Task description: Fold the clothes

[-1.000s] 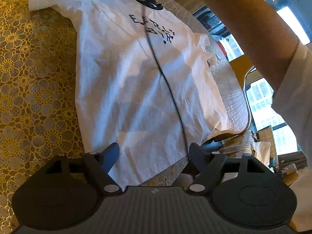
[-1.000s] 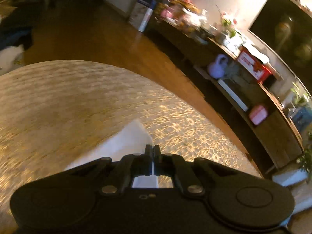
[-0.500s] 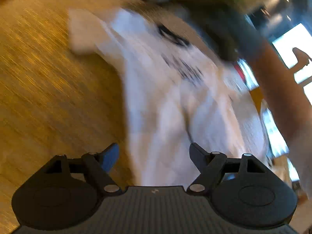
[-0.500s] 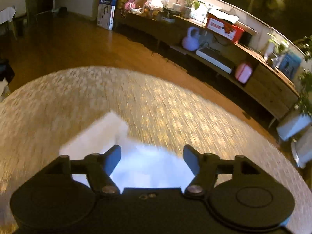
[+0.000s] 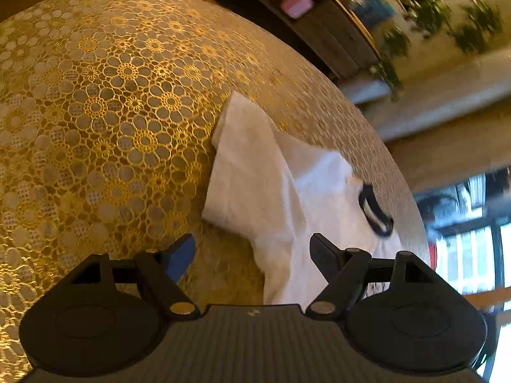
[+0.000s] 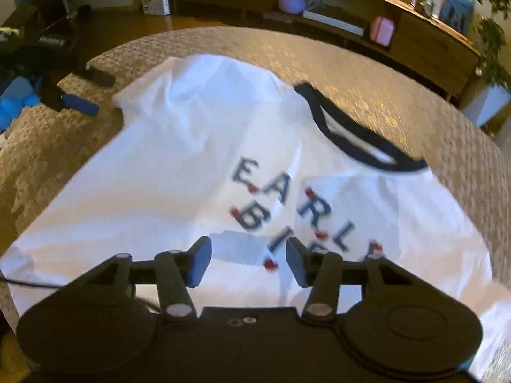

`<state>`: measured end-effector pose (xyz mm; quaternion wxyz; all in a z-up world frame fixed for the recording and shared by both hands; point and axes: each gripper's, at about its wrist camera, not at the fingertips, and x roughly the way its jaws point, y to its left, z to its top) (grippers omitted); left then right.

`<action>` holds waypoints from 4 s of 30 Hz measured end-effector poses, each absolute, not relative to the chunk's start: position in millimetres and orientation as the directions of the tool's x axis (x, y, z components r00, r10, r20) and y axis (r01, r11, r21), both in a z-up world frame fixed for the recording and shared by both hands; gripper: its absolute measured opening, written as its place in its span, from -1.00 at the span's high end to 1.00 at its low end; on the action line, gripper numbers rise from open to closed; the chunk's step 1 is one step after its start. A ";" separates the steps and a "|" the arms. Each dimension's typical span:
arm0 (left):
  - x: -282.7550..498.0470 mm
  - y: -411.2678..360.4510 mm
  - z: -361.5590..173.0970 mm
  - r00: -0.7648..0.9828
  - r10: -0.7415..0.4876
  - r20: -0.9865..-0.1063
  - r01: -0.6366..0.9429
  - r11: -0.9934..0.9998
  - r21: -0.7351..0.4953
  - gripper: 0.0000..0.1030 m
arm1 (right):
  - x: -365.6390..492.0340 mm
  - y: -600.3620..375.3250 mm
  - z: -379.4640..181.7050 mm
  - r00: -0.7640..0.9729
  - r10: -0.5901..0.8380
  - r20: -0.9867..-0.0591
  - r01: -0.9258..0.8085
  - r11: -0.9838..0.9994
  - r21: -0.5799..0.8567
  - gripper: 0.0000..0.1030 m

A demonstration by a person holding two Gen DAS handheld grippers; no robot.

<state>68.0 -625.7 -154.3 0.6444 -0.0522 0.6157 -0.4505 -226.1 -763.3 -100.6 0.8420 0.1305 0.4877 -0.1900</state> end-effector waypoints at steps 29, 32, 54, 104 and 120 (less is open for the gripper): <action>84.0 -591.9 -156.3 0.158 -0.592 -0.790 0.579 0.704 -0.411 0.94 | -321.2 -793.4 -118.8 0.401 -0.251 -0.881 0.573 0.819 0.028 -1.00; 84.6 -586.8 -159.5 0.161 -0.579 -0.799 0.589 0.706 -0.393 0.94 | -343.7 -812.4 -116.4 0.354 -0.288 -0.890 0.654 0.757 0.015 -1.00; 34.2 -573.6 -109.7 0.228 -0.605 -0.763 0.780 0.582 -0.228 -0.49 | -393.5 -939.2 -104.7 0.258 -0.529 -0.809 0.931 0.360 0.061 -1.00; -116.4 -589.6 -150.1 -0.065 -0.554 -0.830 0.972 0.153 -0.178 -0.56 | -429.6 -840.1 -112.3 0.243 -0.403 -0.882 0.879 0.477 0.024 -1.00; -121.5 -592.7 -152.7 -0.072 -0.551 -0.831 0.977 0.129 -0.170 -0.80 | -451.2 -934.8 -103.1 0.200 -0.489 -0.849 0.975 0.185 0.123 -1.00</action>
